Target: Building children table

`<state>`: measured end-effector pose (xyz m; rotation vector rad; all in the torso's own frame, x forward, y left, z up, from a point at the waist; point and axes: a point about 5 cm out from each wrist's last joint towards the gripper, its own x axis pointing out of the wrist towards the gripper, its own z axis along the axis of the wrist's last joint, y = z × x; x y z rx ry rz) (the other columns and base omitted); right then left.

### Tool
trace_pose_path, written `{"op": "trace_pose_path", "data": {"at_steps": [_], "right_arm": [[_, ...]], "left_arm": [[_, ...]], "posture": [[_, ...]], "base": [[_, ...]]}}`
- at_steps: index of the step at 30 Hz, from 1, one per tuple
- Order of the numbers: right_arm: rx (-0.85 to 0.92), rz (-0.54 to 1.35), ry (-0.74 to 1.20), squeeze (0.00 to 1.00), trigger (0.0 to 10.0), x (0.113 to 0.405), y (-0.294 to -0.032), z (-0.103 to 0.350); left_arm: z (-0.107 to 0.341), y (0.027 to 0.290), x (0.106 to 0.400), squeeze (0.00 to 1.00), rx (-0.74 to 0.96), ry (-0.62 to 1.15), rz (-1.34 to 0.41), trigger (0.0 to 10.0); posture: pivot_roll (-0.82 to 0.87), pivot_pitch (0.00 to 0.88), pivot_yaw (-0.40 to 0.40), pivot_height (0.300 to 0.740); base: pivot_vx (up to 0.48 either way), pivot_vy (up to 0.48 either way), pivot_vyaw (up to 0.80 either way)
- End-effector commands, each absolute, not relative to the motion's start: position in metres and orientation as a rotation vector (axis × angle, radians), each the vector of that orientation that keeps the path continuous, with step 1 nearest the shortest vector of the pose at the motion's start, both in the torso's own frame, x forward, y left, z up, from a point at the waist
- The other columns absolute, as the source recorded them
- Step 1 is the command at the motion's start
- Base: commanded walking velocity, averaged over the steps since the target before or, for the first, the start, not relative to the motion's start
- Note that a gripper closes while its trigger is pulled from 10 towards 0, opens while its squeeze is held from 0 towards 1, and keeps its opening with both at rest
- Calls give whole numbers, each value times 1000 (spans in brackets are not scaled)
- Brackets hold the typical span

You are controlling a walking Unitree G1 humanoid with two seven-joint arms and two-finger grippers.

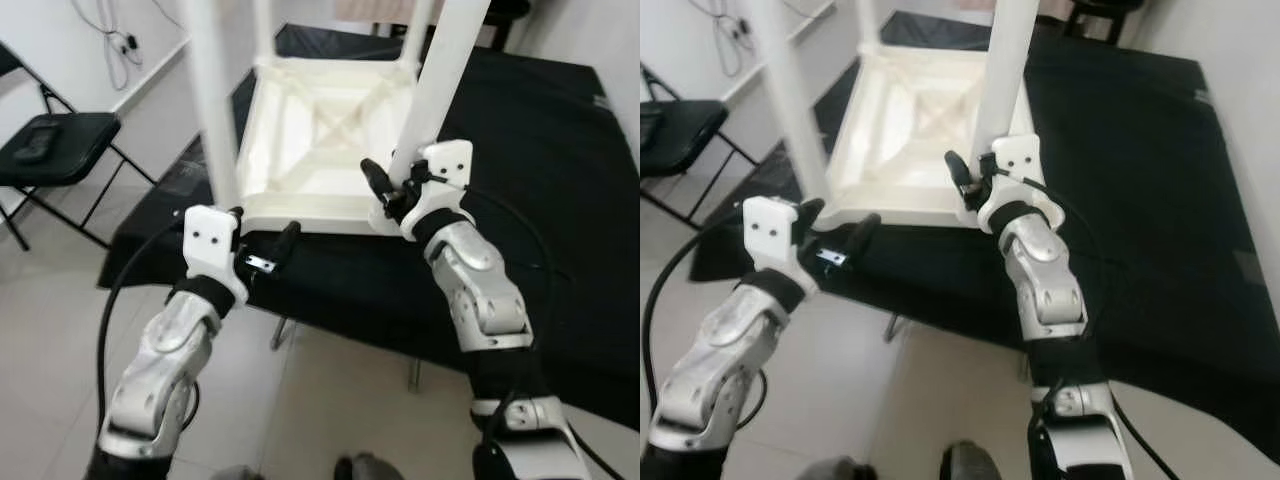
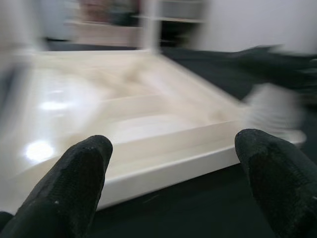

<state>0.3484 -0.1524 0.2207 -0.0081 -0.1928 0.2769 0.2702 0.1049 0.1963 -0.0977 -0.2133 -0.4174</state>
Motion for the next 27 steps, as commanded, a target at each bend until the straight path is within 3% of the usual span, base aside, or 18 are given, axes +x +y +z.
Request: {"op": "trace_pose_path", "data": {"at_steps": [1, 5, 10, 27], "right_arm": [[7, 303, -215, 0, 10000, 348, -145, 225], [8, 302, -218, 0, 10000, 348, -145, 226], [14, 315, -219, 0, 10000, 349, -144, 226], [40, 451, -225, 0, 10000, 343, -140, 231]], "left_arm": [[195, 109, 270, 0, -81, -209, -406, 10000], [195, 108, 270, 0, -83, -207, -412, 10000], [193, 106, 266, 0, -92, -208, -449, 10000], [176, 87, 248, 0, -117, -121, -611, 10000]], "posture": [[52, 152, -56, 740], [53, 152, -57, 740], [55, 153, -58, 740], [50, 186, -54, 740]], "base": [[349, 0, 0], [352, 0, 0], [0, 0, 0], [0, -465, 0]]}}
